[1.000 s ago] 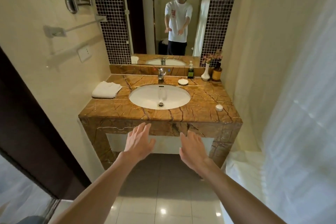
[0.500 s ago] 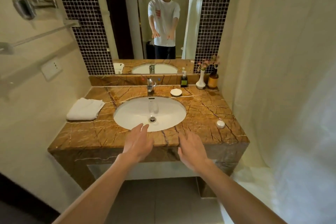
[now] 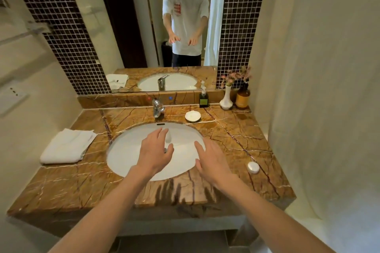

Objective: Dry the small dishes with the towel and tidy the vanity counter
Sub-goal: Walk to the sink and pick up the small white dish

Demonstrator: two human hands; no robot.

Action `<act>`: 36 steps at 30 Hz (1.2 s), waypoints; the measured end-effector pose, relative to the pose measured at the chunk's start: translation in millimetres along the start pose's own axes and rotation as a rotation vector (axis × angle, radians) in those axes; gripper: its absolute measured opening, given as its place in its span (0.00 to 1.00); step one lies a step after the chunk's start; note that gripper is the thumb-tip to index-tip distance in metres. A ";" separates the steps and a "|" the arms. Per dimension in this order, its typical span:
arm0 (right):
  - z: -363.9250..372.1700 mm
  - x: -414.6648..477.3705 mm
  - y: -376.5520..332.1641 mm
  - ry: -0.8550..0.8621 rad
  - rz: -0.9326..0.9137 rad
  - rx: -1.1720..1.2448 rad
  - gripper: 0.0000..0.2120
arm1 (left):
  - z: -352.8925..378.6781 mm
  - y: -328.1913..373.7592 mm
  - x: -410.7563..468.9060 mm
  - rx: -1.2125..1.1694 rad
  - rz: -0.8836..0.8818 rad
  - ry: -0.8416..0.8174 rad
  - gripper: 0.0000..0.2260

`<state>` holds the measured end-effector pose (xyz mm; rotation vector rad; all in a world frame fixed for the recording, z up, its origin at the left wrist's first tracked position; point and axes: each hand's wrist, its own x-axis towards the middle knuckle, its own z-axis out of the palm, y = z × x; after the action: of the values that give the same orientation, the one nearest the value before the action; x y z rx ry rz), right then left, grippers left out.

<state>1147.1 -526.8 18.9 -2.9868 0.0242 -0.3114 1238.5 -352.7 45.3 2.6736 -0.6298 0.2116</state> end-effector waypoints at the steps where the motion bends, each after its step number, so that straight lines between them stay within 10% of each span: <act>1: 2.3 8.2 5.5 -0.001 0.004 0.000 0.25 | 1.9 0.0 8.4 0.001 -0.005 -0.001 0.24; 24: 69.3 158.1 71.9 -0.137 0.175 0.010 0.27 | 104.7 -38.1 188.0 -0.098 0.084 -0.165 0.26; 36: 110.0 219.0 118.8 -0.248 0.303 0.197 0.14 | 166.5 -49.1 225.6 -0.458 -0.346 -0.291 0.14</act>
<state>1383.8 -636.2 -59.5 -2.7481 0.3912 0.0872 1470.7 -468.6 -71.5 2.3246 -0.2443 -0.3783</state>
